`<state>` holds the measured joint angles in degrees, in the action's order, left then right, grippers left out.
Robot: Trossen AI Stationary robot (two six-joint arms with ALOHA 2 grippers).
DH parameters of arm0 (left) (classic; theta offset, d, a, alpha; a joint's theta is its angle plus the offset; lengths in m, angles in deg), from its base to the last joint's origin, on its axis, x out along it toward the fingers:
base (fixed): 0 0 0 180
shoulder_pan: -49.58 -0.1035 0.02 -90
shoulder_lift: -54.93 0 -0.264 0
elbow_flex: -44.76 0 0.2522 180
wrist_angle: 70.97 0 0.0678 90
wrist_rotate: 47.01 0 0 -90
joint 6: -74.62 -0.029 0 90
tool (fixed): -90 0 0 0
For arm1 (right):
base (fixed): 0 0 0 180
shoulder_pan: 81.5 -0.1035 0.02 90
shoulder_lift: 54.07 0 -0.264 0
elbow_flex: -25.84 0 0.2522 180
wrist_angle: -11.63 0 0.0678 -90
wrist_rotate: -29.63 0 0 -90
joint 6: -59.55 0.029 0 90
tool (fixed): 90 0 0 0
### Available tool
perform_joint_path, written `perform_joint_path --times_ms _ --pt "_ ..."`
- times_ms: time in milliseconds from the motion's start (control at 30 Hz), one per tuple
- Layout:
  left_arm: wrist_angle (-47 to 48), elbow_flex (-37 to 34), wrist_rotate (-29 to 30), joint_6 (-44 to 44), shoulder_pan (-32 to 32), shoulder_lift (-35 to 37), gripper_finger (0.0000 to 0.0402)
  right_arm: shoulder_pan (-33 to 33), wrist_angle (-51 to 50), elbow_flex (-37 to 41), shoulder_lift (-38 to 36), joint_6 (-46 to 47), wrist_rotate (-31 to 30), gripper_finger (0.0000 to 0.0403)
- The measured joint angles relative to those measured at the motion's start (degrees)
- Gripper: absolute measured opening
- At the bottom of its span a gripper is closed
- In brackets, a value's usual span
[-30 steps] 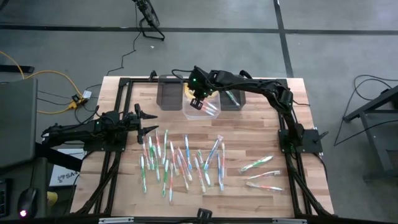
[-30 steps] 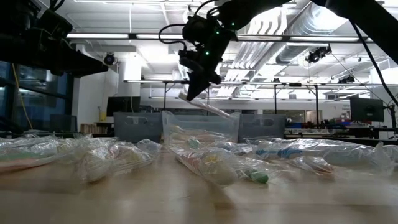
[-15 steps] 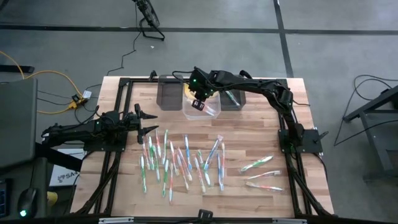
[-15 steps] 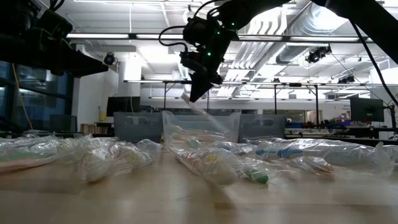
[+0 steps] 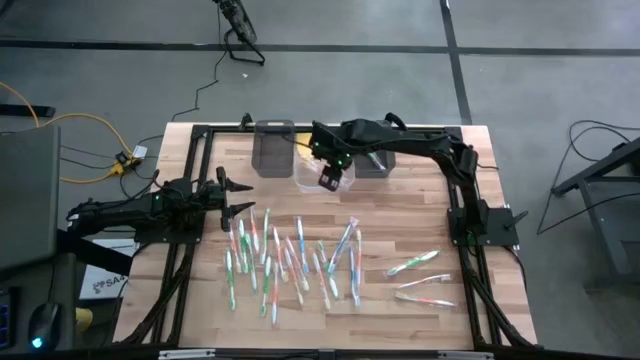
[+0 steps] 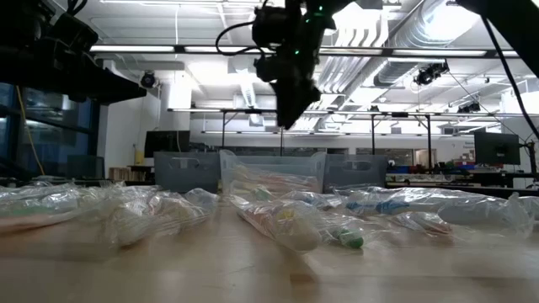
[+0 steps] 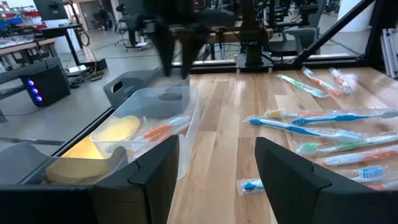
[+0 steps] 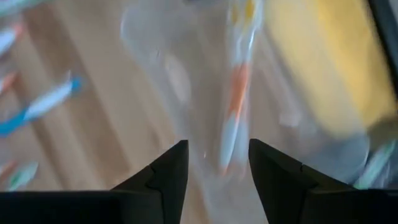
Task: Pick & Place Toothbrushes
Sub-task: Put the green toothbrush into the right black bin
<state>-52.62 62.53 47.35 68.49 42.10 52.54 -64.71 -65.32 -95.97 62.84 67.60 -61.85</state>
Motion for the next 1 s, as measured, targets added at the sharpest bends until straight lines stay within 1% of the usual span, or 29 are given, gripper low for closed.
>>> perform_joint_path --times_ms 200,333,500,600,667,767,867,1000 --pt "-0.01 0.0 0.02 0.0 0.02 0.02 0.0206 -4.99 -9.69 0.0 -1.01 4.53 -0.56 0.0156" --pt "0.01 -0.01 0.02 0.0 0.01 -0.01 0.0206 -8.22 -15.16 0.0 -1.01 8.32 -5.16 0.0155" --pt "-0.01 0.01 0.04 0.0 0.02 -0.01 0.0206 -11.77 -20.83 0.0 -1.01 17.59 -9.85 0.0155" --pt "0.01 0.01 0.06 0.0 0.02 -0.01 0.0206 -14.21 -22.81 0.9 -1.86 23.44 -10.52 0.0155" --pt "0.0 -0.02 0.07 0.0 0.0 -0.01 0.0206 -16.28 -22.86 2.9 -3.2 25.75 -10.47 0.0155" --pt "0.01 -0.02 0.26 0.0 -0.01 0.0 0.0206 -19.68 -22.04 7.55 -5.16 26.67 -10.3 0.0155" --pt "0.01 -0.02 0.26 0.0 0.02 -0.01 0.0206 -22.85 -20.99 12.8 -7.33 29.72 -9.56 0.0155" --pt "-0.01 -0.01 0.26 0.0 0.02 0.0 0.0206 -26.15 -17.12 20.94 -12.33 33.6 -5.81 0.0155"
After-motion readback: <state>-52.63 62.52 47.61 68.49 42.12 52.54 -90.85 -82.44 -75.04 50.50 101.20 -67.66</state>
